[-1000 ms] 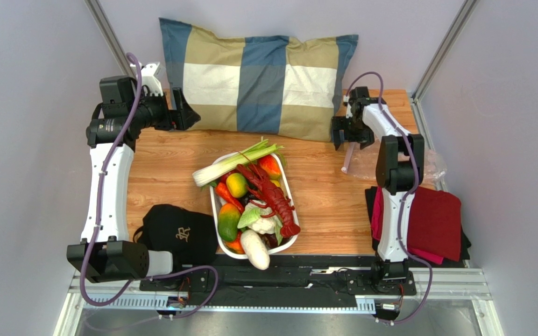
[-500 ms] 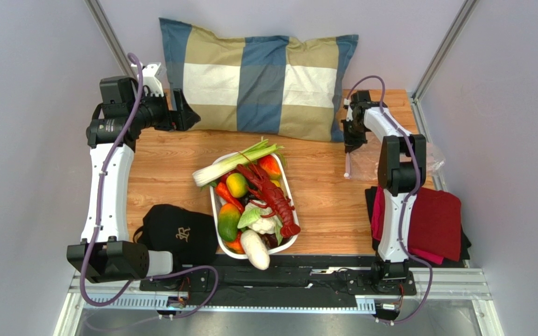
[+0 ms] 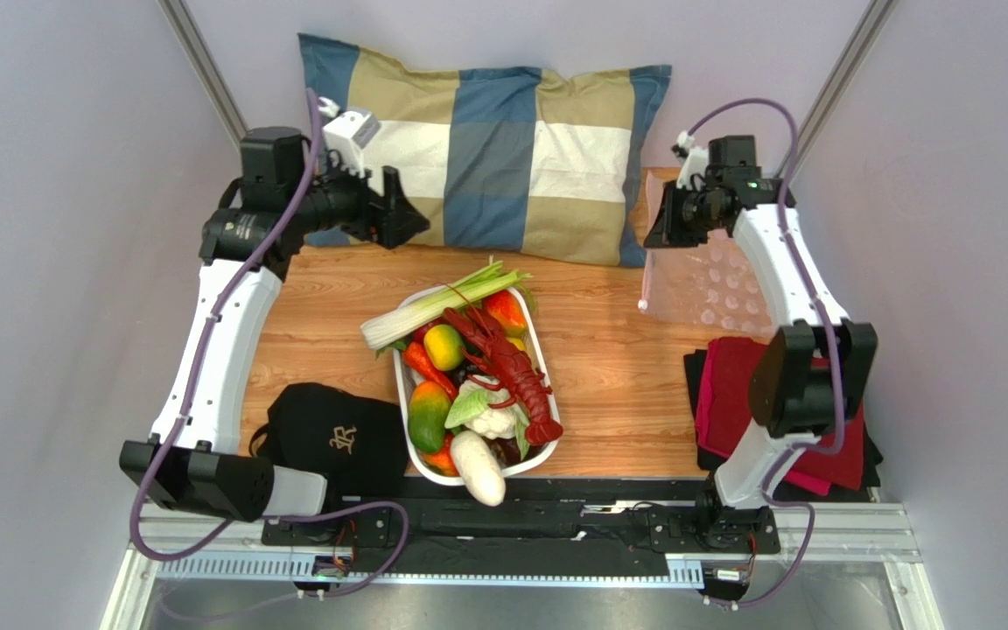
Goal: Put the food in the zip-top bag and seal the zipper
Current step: Pick up the zipper food storage bag at the center of the board, then open the zipper of the food storage bag at the center of the board.
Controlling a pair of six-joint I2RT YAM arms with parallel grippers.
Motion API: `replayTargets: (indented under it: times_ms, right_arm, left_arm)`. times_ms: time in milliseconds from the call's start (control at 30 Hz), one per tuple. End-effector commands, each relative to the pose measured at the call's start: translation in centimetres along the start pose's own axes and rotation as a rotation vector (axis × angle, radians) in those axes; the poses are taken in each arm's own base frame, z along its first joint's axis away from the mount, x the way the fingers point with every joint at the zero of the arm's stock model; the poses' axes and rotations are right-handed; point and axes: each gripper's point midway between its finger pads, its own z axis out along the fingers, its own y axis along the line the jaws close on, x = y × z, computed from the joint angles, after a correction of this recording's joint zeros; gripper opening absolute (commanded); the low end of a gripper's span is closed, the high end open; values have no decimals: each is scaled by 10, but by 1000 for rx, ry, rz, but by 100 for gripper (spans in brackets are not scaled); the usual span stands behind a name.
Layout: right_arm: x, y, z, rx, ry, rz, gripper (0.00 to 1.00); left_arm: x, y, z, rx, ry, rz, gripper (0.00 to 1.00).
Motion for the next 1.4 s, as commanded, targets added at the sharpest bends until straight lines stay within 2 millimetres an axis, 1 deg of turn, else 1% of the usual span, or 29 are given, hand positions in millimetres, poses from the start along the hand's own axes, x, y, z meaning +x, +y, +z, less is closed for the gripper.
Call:
replayTargets:
  times_ms: [0,33,67,100,133,167,200,233,267,300,333,367,400,433,467,533,567,600,667,733,767,800,833,867,967,1033,1200,1367]
  right_arm:
    - [-20,55,-60,-190,-147,16,0]
    - [-19,66,-66,-247,-153,34,0]
    - [-18,75,-74,-280,-166,38,0]
    - [-18,82,-82,-307,-183,38,0]
    - [-16,94,-96,-351,-214,39,0]
    - [-15,99,-103,-371,-230,35,0]
    - [-16,110,-119,-401,-273,6,0]
    - [-9,110,-119,-410,-265,23,0]
    - [-6,112,-124,-417,-277,10,0]
    - [-4,114,-126,-411,-291,-6,0]
    - [-1,118,-136,-404,-316,-28,0]
    - [6,118,-136,-403,-314,-42,0]
    - [8,121,-138,-407,-320,-56,0]
    - [11,125,-144,-409,-336,-72,0]
    - [18,127,-141,-413,-325,-78,0]
    - [21,130,-143,-413,-341,-96,0]
    - [26,134,-141,-420,-333,-111,0]
    - [28,134,-139,-410,-330,-116,0]
    - [34,138,-137,-410,-324,-139,0]
    - [37,139,-136,-400,-326,-144,0]
    - [40,142,-137,-404,-327,-156,0]
    - [42,141,-135,-387,-324,-158,0]
    - [43,141,-135,-382,-327,-165,0]
    - [45,143,-134,-382,-320,-173,0]
    - [49,147,-133,-378,-321,-186,0]
    - [50,148,-134,-381,-323,-188,0]
    - [51,150,-133,-382,-321,-197,0]
    - [53,150,-132,-374,-321,-200,0]
  left_arm:
    - [-35,-54,21,180,-69,79,91]
    - [-40,-75,29,244,-83,98,90]
    - [-39,-86,39,288,-79,92,88]
    - [-39,-100,43,336,-77,76,87]
    - [-43,-125,50,397,-96,106,86]
    - [-43,-133,60,417,-93,107,85]
    - [-48,-142,65,438,-109,103,85]
    - [-49,-157,75,469,-103,100,85]
    - [-52,-158,83,452,-108,80,83]
    - [-58,-161,88,454,-109,20,82]
    - [-54,-158,104,452,-81,-31,82]
    - [-63,-161,108,441,-89,-88,79]
    - [-65,-162,113,432,-87,-109,79]
    - [-68,-162,122,422,-88,-124,79]
    - [-68,-170,127,412,-91,-132,78]
    - [-67,-181,135,412,-92,-120,78]
    - [-65,-189,139,400,-95,-114,78]
    - [-64,-193,143,400,-94,-113,78]
    - [-64,-197,149,386,-99,-124,77]
    - [-63,-191,157,351,-101,-151,75]
    - [-63,-191,158,348,-101,-169,75]
    - [-63,-190,162,343,-101,-173,74]
    - [-64,-191,161,347,-106,-174,71]
    - [-65,-192,162,349,-111,-175,70]
    - [-61,-190,166,330,-107,-186,65]
    - [-56,-187,173,306,-92,-199,61]
    - [-50,-186,183,299,-68,-234,60]
    - [-50,-193,185,310,-62,-237,58]
